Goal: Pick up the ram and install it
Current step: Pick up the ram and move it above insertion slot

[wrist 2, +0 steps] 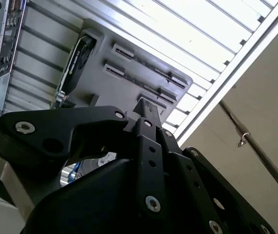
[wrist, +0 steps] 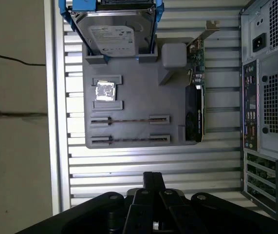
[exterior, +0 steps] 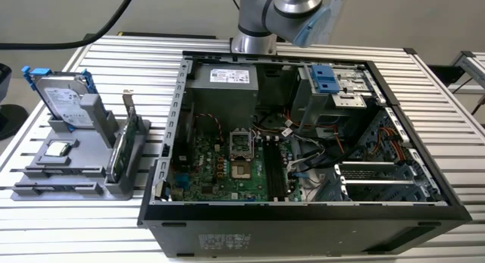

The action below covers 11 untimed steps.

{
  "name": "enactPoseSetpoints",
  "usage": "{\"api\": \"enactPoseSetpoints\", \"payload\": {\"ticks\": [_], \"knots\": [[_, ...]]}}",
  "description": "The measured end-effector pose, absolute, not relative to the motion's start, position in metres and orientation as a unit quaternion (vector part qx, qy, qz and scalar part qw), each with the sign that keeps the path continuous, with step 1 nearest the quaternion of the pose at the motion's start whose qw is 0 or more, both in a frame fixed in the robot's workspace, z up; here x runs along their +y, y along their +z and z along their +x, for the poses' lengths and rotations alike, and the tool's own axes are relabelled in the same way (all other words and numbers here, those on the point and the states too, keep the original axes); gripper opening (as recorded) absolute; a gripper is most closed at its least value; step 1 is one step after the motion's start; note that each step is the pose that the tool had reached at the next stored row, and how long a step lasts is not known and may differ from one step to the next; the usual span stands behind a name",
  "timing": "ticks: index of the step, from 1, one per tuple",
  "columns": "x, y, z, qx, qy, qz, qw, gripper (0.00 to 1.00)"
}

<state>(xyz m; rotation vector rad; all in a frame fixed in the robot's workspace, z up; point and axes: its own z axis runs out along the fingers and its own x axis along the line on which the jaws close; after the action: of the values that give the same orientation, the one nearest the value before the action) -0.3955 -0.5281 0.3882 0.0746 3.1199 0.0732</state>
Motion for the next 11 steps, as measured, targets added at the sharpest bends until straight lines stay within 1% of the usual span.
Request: {"api": "enactPoseSetpoints", "payload": {"ticks": [11], "knots": [[-0.5281, 0.3882, -0.3955, 0.999, 0.023, 0.026, 0.01, 0.0]]}}
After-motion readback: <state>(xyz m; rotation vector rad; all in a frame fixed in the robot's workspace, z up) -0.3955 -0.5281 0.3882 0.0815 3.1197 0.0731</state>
